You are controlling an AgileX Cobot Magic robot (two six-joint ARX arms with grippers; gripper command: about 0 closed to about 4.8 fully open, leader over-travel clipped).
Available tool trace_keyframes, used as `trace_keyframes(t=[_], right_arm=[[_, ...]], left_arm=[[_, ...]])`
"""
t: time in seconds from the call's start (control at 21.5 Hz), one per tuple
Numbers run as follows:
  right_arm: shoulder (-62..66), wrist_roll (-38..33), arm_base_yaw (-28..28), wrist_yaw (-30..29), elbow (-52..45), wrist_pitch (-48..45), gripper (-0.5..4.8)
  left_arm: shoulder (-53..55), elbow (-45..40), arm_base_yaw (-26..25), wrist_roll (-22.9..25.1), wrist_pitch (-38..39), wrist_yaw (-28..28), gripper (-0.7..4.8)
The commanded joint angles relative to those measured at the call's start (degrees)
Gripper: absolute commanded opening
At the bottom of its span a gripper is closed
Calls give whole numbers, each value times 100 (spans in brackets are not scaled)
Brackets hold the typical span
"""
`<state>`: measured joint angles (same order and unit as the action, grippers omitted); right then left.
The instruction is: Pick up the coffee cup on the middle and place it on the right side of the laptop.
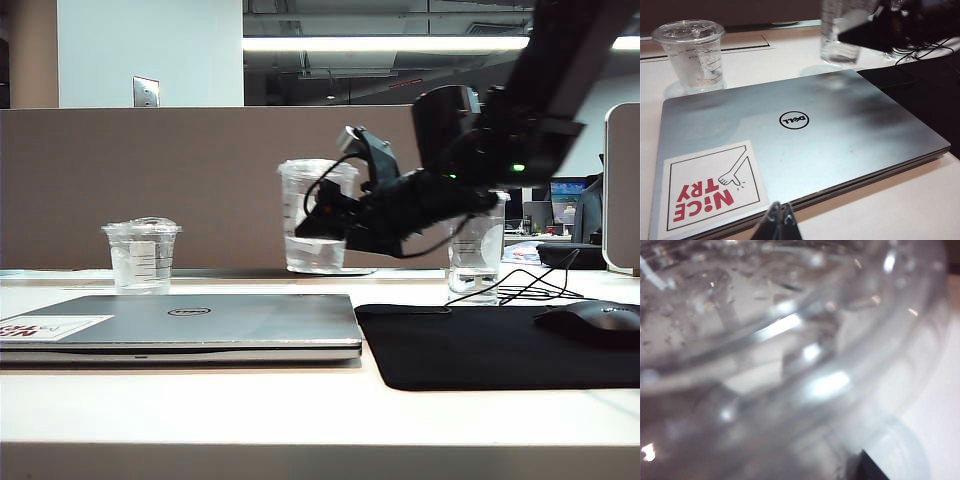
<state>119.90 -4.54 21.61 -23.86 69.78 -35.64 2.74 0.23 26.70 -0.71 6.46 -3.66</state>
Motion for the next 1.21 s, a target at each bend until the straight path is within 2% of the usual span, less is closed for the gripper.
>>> trace_keyframes(t=[0.05,0.42,0.7,0.84,1.21], right_arm=[[-387,-20,2,238,-651,-848,354],[-1512,9,-22,688,-2363,-1283,354],[-1884,4,-20,949,-3073,-1307,355],[-1976,-24,-17,1014,-3432,-1600,355],[-2044,-120,-17,1355,-3856,-1727,354]], left_arm=[[4,17,-4,24,-46,-2,-5],[4,17,-4,24,-46,-2,-5],[4,17,-4,24,-48,0,-5],[4,17,-4,24,-48,-2,-5],[4,17,-4,24,-48,-2,-5]])
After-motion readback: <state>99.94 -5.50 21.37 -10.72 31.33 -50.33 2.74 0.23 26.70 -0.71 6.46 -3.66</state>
